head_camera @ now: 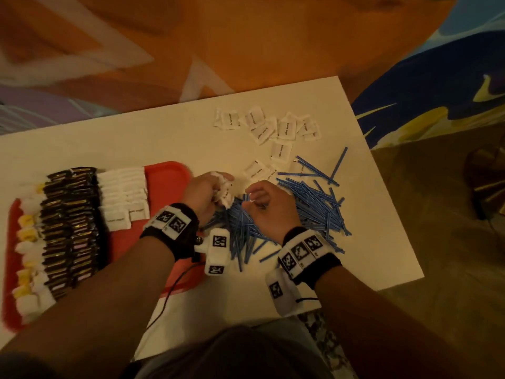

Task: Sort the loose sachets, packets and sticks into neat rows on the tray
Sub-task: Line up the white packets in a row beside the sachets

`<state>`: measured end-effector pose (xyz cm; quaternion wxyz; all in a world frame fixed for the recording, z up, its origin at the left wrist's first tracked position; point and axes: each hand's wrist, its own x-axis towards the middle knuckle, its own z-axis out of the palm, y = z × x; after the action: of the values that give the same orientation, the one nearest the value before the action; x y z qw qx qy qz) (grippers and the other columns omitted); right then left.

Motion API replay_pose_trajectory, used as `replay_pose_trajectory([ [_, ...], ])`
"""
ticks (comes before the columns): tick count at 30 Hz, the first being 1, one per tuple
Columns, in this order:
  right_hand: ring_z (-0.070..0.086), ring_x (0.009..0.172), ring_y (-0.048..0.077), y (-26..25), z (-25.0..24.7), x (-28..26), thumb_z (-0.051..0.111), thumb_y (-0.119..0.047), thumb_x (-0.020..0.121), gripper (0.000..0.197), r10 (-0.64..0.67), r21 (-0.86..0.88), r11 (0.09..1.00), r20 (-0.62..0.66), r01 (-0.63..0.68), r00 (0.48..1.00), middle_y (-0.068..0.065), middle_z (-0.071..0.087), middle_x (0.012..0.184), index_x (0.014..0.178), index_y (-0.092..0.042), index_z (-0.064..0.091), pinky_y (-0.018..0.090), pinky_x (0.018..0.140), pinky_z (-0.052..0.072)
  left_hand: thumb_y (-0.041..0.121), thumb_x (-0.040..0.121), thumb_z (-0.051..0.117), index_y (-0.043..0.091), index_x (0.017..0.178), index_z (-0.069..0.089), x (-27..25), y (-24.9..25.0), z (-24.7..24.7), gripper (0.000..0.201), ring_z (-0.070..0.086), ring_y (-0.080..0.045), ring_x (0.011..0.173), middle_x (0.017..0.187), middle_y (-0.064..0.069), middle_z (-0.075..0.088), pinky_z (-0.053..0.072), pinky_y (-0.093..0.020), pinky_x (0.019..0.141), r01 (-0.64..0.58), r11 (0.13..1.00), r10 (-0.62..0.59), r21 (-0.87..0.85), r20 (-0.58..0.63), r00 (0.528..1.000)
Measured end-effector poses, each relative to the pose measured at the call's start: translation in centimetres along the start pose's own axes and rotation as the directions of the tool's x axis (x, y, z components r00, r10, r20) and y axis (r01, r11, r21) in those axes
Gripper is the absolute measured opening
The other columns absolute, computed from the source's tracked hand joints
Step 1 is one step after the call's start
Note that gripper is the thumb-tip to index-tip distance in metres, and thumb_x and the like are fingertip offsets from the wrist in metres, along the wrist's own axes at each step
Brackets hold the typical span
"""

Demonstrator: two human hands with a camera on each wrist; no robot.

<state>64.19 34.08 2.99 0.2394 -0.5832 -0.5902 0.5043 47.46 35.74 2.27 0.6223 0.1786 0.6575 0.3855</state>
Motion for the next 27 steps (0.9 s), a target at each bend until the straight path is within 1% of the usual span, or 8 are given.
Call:
replay_pose_trajectory([
  [5, 0.061, 0.077, 0.004, -3.9, 2.2, -1.6, 0.082, -0.020, 0.078, 0.019, -0.148, -0.041, 0.987, 0.155, 0.156, 0.977, -0.008, 0.062, 0.090, 0.091, -0.022, 0.068, 0.012, 0.068, 0.049, 0.008, 0.071, 0.039, 0.005, 0.062, 0.057, -5.2, 0.6, -2.2, 0.021, 0.056, -0.025, 0.058, 0.063, -0.009, 0.056, 0.050, -0.023, 0.051, 0.201, 0.861, -0.194, -0.468, 0.064, 0.979],
  [9, 0.054, 0.074, 0.001, -6.3, 5.0, -3.3, 0.086, -0.022, 0.072, 0.023, -0.288, -0.125, 0.933, 0.297, 0.336, 0.910, -0.011, 0.055, 0.090, 0.091, -0.022, 0.073, 0.011, 0.073, 0.044, 0.042, 0.100, 0.048, 0.013, 0.054, 0.046, -8.2, 0.6, -3.7, 0.055, 0.051, -0.020, 0.043, 0.049, -0.005, 0.043, 0.047, -0.022, 0.045, 0.141, 0.846, -0.188, -0.514, -0.040, 0.981],
  [12, 0.053, 0.099, 0.010, -7.9, 6.7, -4.7, 0.082, -0.022, 0.075, 0.027, -0.320, -0.218, 0.878, 0.393, 0.426, 0.862, -0.007, 0.055, 0.105, 0.100, -0.023, 0.073, 0.024, 0.092, 0.042, 0.051, 0.099, 0.049, 0.017, 0.062, 0.044, -10.3, 0.3, -5.6, 0.051, 0.052, -0.018, 0.039, 0.047, -0.004, 0.044, 0.047, -0.021, 0.041, 0.116, 0.845, -0.183, -0.521, -0.079, 0.980],
  [17, 0.035, 0.136, 0.015, -10.6, 9.8, -7.4, 0.067, -0.005, 0.083, 0.035, -0.356, -0.288, 0.761, 0.564, 0.582, 0.745, -0.001, 0.046, 0.131, 0.116, -0.017, 0.065, 0.029, 0.110, 0.035, 0.051, 0.097, 0.051, 0.015, 0.087, 0.065, -12.8, -0.3, -10.3, 0.040, 0.067, -0.025, 0.069, 0.076, -0.009, 0.066, 0.059, -0.036, 0.061, 0.115, 0.822, -0.153, -0.558, -0.021, 0.988],
  [19, 0.041, 0.130, 0.017, -11.7, 11.5, -8.5, 0.062, -0.002, 0.083, 0.037, -0.362, -0.317, 0.731, 0.570, 0.604, 0.737, -0.001, 0.047, 0.128, 0.117, -0.017, 0.064, 0.032, 0.106, 0.039, 0.054, 0.095, 0.051, 0.008, 0.073, 0.069, -14.3, 0.0, -12.2, 0.055, 0.069, -0.027, 0.064, 0.069, -0.012, 0.066, 0.057, -0.041, 0.065, 0.164, 0.778, -0.146, -0.606, 0.079, 0.986],
  [22, 0.054, 0.104, 0.019, -13.0, 14.7, -10.1, 0.066, -0.006, 0.083, 0.029, -0.435, -0.315, 0.696, 0.529, 0.645, 0.729, 0.001, 0.054, 0.116, 0.110, -0.016, 0.070, 0.036, 0.090, 0.049, 0.055, 0.094, 0.051, 0.002, 0.055, 0.065, -16.5, 0.4, -15.3, 0.067, 0.065, -0.024, 0.047, 0.053, -0.011, 0.060, 0.054, -0.031, 0.047, 0.181, 0.755, -0.155, -0.631, 0.096, 0.983],
  [25, 0.057, 0.101, 0.016, -14.4, 17.5, -11.6, 0.062, -0.011, 0.088, 0.020, -0.477, -0.330, 0.680, 0.478, 0.654, 0.737, 0.002, 0.061, 0.111, 0.104, -0.016, 0.074, 0.026, 0.088, 0.046, 0.049, 0.096, 0.053, 0.010, 0.057, 0.053, -17.5, 0.2, -19.1, 0.055, 0.052, -0.020, 0.044, 0.053, -0.004, 0.050, 0.050, -0.024, 0.042, 0.121, 0.704, -0.154, -0.700, 0.016, 0.988],
  [27, 0.059, 0.093, 0.009, -15.3, 19.0, -12.3, 0.061, -0.011, 0.089, 0.016, -0.481, -0.298, 0.745, 0.380, 0.597, 0.790, 0.000, 0.067, 0.103, 0.097, -0.016, 0.074, 0.015, 0.083, 0.042, 0.046, 0.100, 0.051, 0.012, 0.063, 0.047, -17.8, -0.2, -21.4, 0.051, 0.050, -0.020, 0.048, 0.059, -0.004, 0.048, 0.052, -0.025, 0.044, 0.100, 0.670, -0.162, -0.736, -0.013, 0.987],
])
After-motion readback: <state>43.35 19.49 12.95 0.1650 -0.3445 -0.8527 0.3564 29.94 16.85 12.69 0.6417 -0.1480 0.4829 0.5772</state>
